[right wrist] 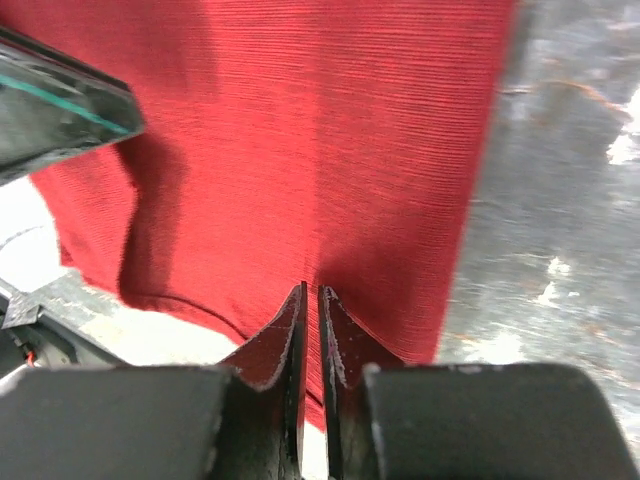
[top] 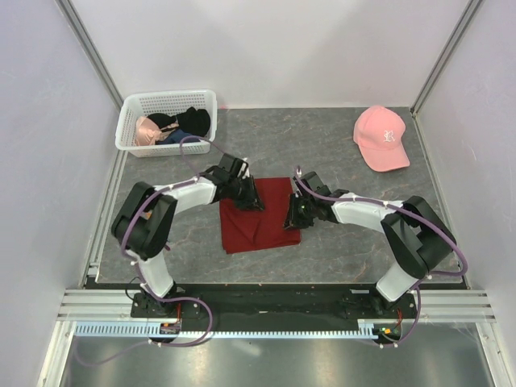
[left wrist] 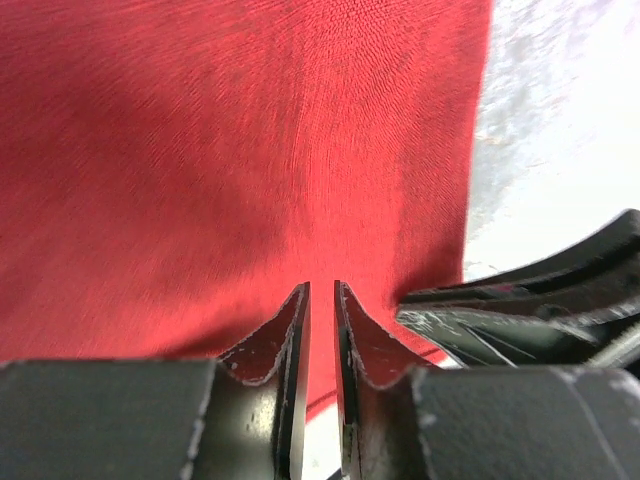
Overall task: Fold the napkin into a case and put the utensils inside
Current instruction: Fold the rectangle-folded napkin at the center of the board.
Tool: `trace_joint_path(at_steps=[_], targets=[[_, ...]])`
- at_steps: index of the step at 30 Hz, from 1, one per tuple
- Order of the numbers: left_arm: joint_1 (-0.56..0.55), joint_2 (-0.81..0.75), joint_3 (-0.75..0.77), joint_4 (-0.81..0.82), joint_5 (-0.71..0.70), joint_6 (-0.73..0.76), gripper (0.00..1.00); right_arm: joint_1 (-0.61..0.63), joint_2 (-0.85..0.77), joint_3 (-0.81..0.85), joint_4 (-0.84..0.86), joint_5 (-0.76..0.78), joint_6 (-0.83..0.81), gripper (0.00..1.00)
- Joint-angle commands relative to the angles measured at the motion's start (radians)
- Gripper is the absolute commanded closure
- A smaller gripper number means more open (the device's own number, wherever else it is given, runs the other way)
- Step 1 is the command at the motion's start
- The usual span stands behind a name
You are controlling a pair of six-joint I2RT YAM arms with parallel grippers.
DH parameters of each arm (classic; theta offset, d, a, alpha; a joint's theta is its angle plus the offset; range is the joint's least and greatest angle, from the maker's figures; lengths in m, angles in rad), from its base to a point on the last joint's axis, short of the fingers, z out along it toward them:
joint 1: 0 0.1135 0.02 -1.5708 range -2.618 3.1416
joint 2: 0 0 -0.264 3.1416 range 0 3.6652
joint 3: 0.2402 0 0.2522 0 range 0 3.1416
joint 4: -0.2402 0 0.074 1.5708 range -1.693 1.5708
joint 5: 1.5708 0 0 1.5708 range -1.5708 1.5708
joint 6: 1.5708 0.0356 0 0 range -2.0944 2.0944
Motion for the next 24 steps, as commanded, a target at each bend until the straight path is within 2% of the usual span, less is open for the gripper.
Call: trace_joint_path(at_steps=[1,5,6,7,13,14,16,17,20,21,24], targets=[[-0.007,0.078,0.072,-0.051,0.045,0.098,0.79,-0.020,-0.029,-0.029,0.051,0.000,-0.011,0.86],[-0.005,0.039,0.063,-0.156,0.007,0.169,0.83,-0.032,-0.017,-0.041,0.062,-0.012,-0.012,0.87],[-0.005,0.010,0.031,-0.173,-0.001,0.179,0.88,-0.034,-0.015,-0.041,0.063,-0.012,-0.011,0.87],[-0.005,-0.024,-0.001,-0.178,-0.016,0.189,0.89,-0.032,-0.013,-0.041,0.065,-0.012,-0.011,0.87],[0.015,-0.435,-0.216,-0.336,-0.071,0.196,0.89,-0.034,-0.020,-0.032,0.043,-0.019,-0.031,0.88],[0.031,-0.516,-0.230,-0.350,-0.085,0.184,0.88,-0.034,-0.023,-0.022,0.036,-0.021,-0.037,0.88],[0.073,-0.573,-0.249,-0.345,-0.096,0.143,0.82,-0.022,-0.032,-0.006,0.007,-0.013,-0.051,0.88],[0.081,-0.582,-0.246,-0.333,-0.102,0.132,0.81,-0.014,-0.044,0.012,-0.007,-0.006,-0.063,0.88],[0.096,-0.475,-0.158,-0.238,-0.076,0.097,0.80,0.044,-0.066,0.060,-0.062,0.025,-0.069,0.86],[0.096,-0.379,-0.105,-0.221,-0.068,0.098,0.82,0.054,-0.070,0.063,-0.069,0.022,-0.060,0.86],[0.096,-0.227,0.010,-0.207,-0.058,0.113,0.89,0.078,-0.089,0.039,-0.057,0.031,-0.028,0.86]])
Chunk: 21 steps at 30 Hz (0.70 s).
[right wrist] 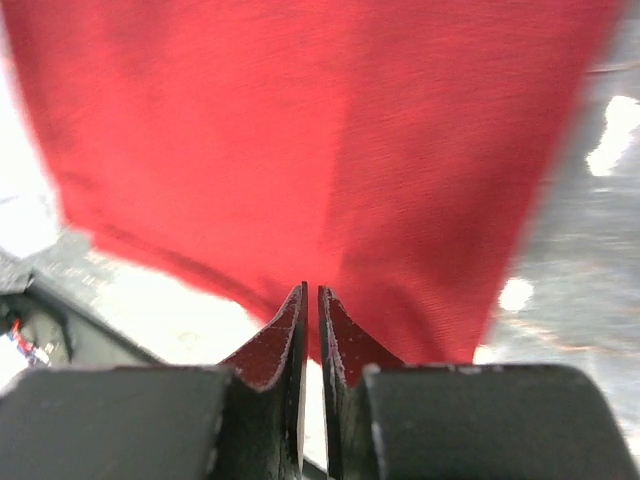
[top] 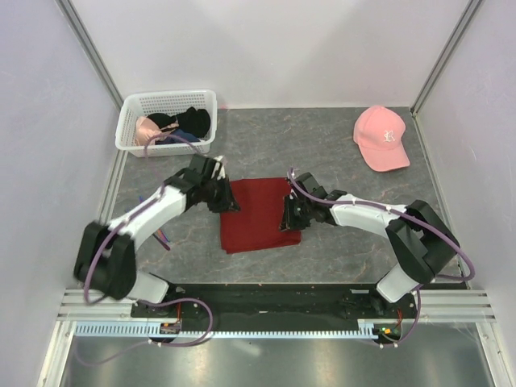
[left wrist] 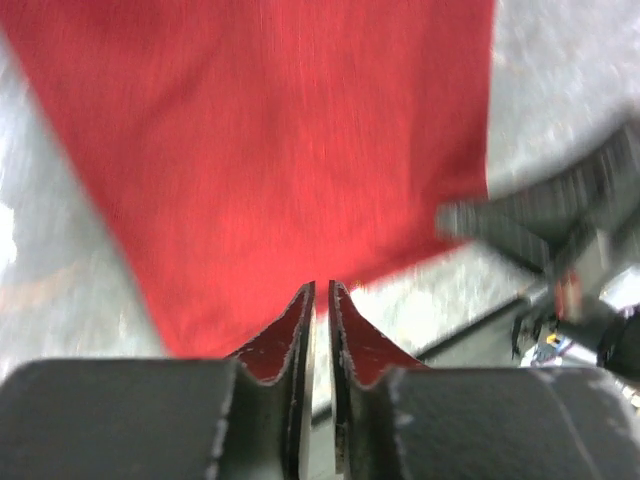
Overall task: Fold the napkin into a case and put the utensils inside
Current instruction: Fold the rectangle-folded napkin at the center of the board, then flatten out the square-folded napkin at the center of the board.
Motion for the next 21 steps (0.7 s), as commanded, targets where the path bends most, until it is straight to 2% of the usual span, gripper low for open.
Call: trace_joint_path(at_steps=[1,4,7,13,15,16,19,21], targets=[[0.003,0.255,0.155,0.074,-0.017,-0.013,0.89,0.032,-0.071,0.004,-0.005,0.029,0.019,0.86],[0.001,0.350,0.174,0.092,-0.058,-0.004,0.91,0.028,-0.083,-0.056,0.007,0.072,0.019,0.87],[0.000,0.363,0.099,0.141,-0.065,-0.021,0.91,-0.001,-0.082,-0.111,0.015,0.087,0.008,0.89],[-0.070,0.259,-0.131,0.273,-0.023,-0.129,0.92,-0.133,-0.080,-0.180,0.016,0.098,-0.050,0.92],[-0.127,0.207,-0.180,0.302,-0.018,-0.176,0.92,-0.177,-0.070,-0.159,-0.001,0.131,-0.101,0.92],[-0.196,0.194,-0.185,0.321,-0.005,-0.217,0.92,-0.217,-0.041,-0.138,-0.022,0.194,-0.119,0.92],[-0.297,0.165,-0.162,0.342,0.053,-0.277,0.91,-0.254,0.015,0.002,-0.128,0.346,-0.204,0.95],[-0.301,0.141,-0.113,0.309,0.055,-0.274,0.89,-0.251,0.016,0.100,-0.181,0.372,-0.256,0.95]])
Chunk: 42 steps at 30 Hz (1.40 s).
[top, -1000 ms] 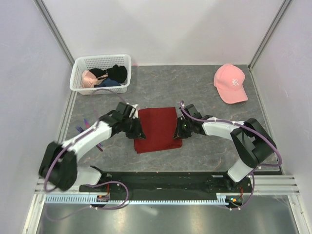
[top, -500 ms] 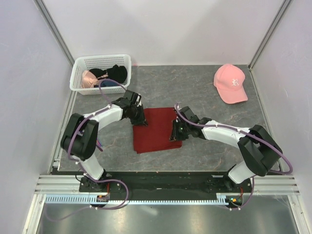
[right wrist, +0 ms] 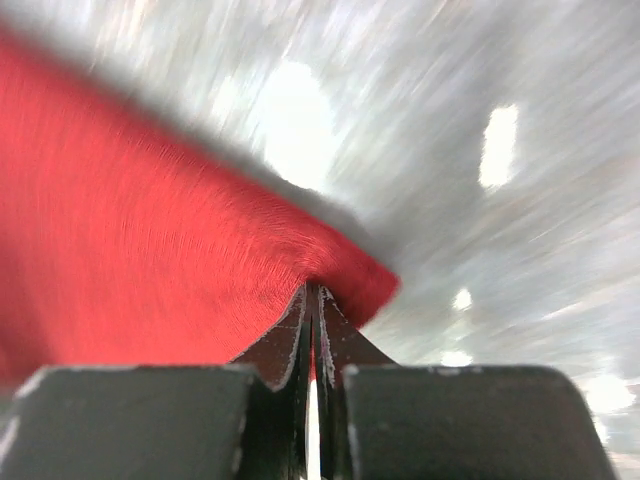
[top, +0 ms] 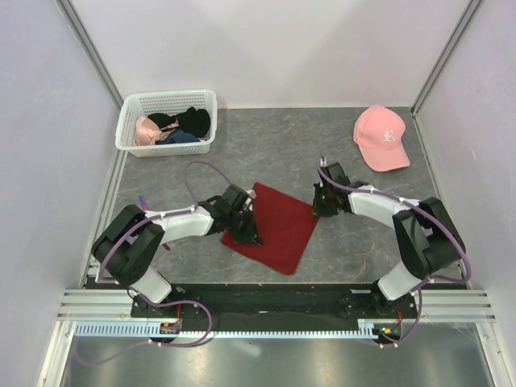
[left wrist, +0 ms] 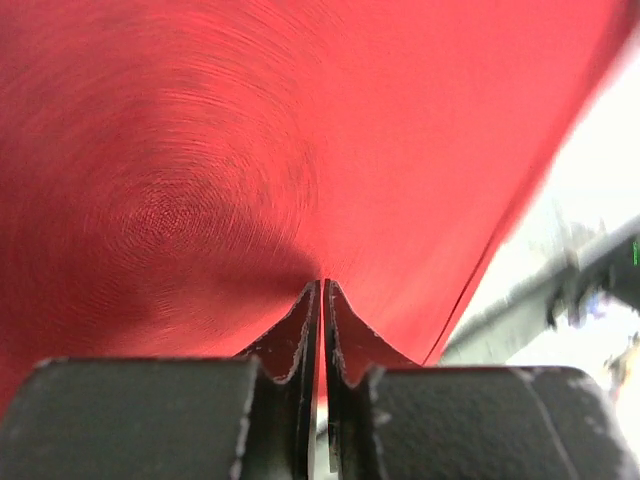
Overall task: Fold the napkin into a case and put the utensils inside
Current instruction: Flatten out the square-folded napkin at the center of the board.
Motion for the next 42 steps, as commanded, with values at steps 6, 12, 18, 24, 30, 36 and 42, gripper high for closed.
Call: trace_joint_path(at_steps=[6,12,18,24,30,36,42], targets=[[0.089,-0.125,0.127,-0.112,0.008,-0.005,0.88,0.003,0.011,0.235,-0.115,-0.049,-0.113,0.83],[0.169,-0.195,0.051,-0.106,0.088,0.032,0.89,0.124,0.092,0.267,0.053,-0.223,0.020,0.72],[0.168,-0.231,-0.049,0.008,0.198,0.018,0.90,0.181,0.261,0.377,0.224,-0.367,0.162,0.74],[0.174,-0.248,-0.144,-0.037,0.086,-0.015,0.91,0.189,0.385,0.462,0.307,-0.409,0.222,0.80],[0.175,-0.277,-0.232,-0.044,0.025,-0.054,0.92,0.186,0.505,0.508,0.328,-0.409,0.219,0.81],[0.175,-0.350,-0.264,-0.054,0.037,-0.033,0.92,0.174,0.578,0.575,0.293,-0.381,0.139,0.82],[0.175,-0.447,-0.224,-0.055,0.100,-0.025,0.86,0.170,0.545,0.652,0.178,-0.375,0.087,0.76]])
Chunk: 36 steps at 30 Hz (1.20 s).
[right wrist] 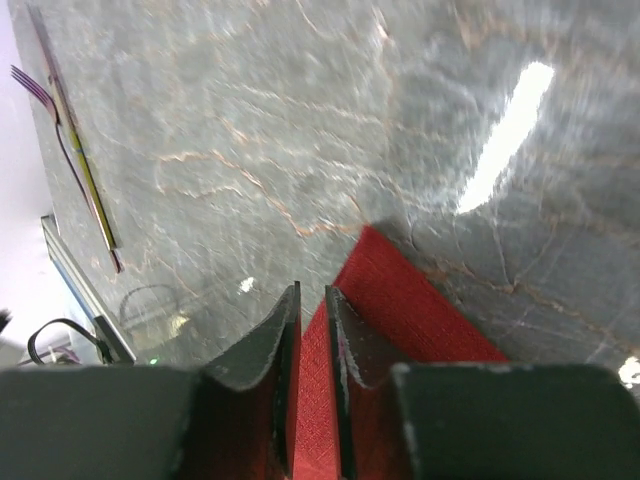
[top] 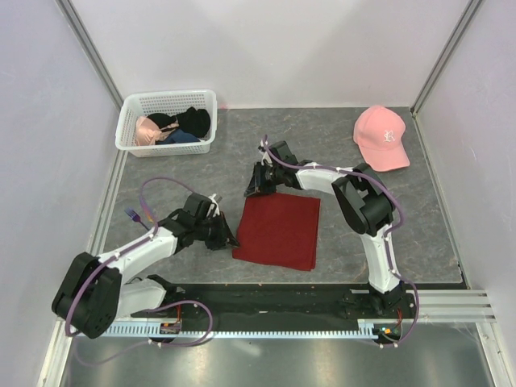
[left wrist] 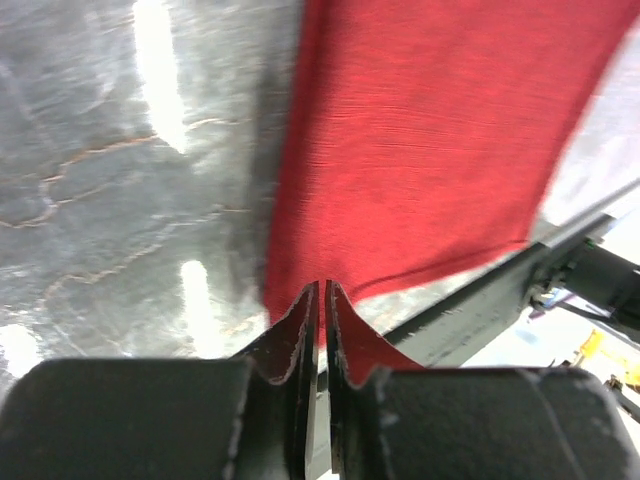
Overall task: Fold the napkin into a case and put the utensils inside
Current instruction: Flatten out the square-folded napkin at the center of the board.
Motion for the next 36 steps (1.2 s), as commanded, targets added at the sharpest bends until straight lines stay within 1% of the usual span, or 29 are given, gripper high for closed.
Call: trace_joint_path(at_steps=[1,2,5,8,11,14,18,20,23,25,26,27,28,29,30,31,32,33,34,35,36], targets=[[0.006,-0.063,0.050,0.013,0.036,-0.004,0.85,-0.010,-0.062,0.059,-0.071,0.027,-0.063,0.75],[0.008,-0.050,0.084,0.013,0.036,-0.004,0.85,-0.010,-0.076,0.056,-0.082,0.033,-0.066,0.71],[0.012,0.036,0.154,0.013,0.048,0.003,0.85,-0.020,-0.129,0.026,-0.123,0.058,-0.072,0.67],[0.012,0.121,0.184,0.033,0.051,0.016,0.86,-0.036,-0.174,-0.029,-0.162,0.075,-0.085,0.66],[0.013,0.181,0.173,0.055,0.054,0.026,0.86,-0.048,-0.249,-0.117,-0.170,0.128,-0.109,0.65],[0.013,0.187,0.107,0.107,0.071,0.016,0.86,-0.068,-0.316,-0.198,-0.194,0.147,-0.121,0.65],[0.012,0.185,0.053,0.150,0.066,-0.003,0.86,-0.074,-0.407,-0.318,-0.226,0.255,-0.167,0.67],[0.011,0.176,0.027,0.174,0.062,-0.027,0.86,-0.074,-0.415,-0.338,-0.225,0.297,-0.205,0.68],[0.012,0.153,-0.006,0.214,0.020,-0.058,0.86,-0.074,-0.365,-0.335,-0.217,0.358,-0.274,0.68],[0.011,0.135,-0.023,0.237,0.029,-0.063,0.85,-0.077,-0.329,-0.290,-0.220,0.404,-0.306,0.68],[0.009,0.121,-0.023,0.240,0.026,-0.060,0.84,-0.076,-0.286,-0.272,-0.216,0.411,-0.326,0.68],[0.008,0.081,-0.025,0.250,0.022,-0.058,0.83,-0.076,-0.262,-0.219,-0.220,0.411,-0.336,0.68],[0.008,0.058,-0.022,0.244,0.016,-0.056,0.80,-0.076,-0.242,-0.191,-0.229,0.405,-0.342,0.68],[0.008,0.034,-0.017,0.197,-0.003,-0.049,0.78,-0.076,-0.219,-0.162,-0.263,0.405,-0.340,0.68],[0.008,-0.018,-0.005,0.138,-0.012,-0.044,0.75,-0.074,-0.218,-0.120,-0.283,0.406,-0.333,0.67],[0.006,-0.040,0.003,0.100,-0.017,-0.044,0.71,-0.076,-0.228,-0.109,-0.326,0.420,-0.322,0.65],[0.006,-0.063,0.012,0.063,-0.032,-0.046,0.70,-0.074,-0.260,-0.094,-0.355,0.440,-0.294,0.63],[0.006,-0.095,0.027,-0.016,-0.041,-0.052,0.68,-0.074,-0.286,-0.095,-0.387,0.455,-0.277,0.53],[0.006,-0.109,0.033,-0.048,-0.052,-0.072,0.63,-0.074,-0.354,-0.105,-0.442,0.476,-0.258,0.48],[0.005,-0.118,0.039,-0.074,-0.061,-0.081,0.59,-0.076,-0.398,-0.152,-0.458,0.486,-0.219,0.43],[0.006,-0.132,0.044,-0.103,-0.067,-0.092,0.53,-0.074,-0.442,-0.183,-0.469,0.486,-0.204,0.36]])
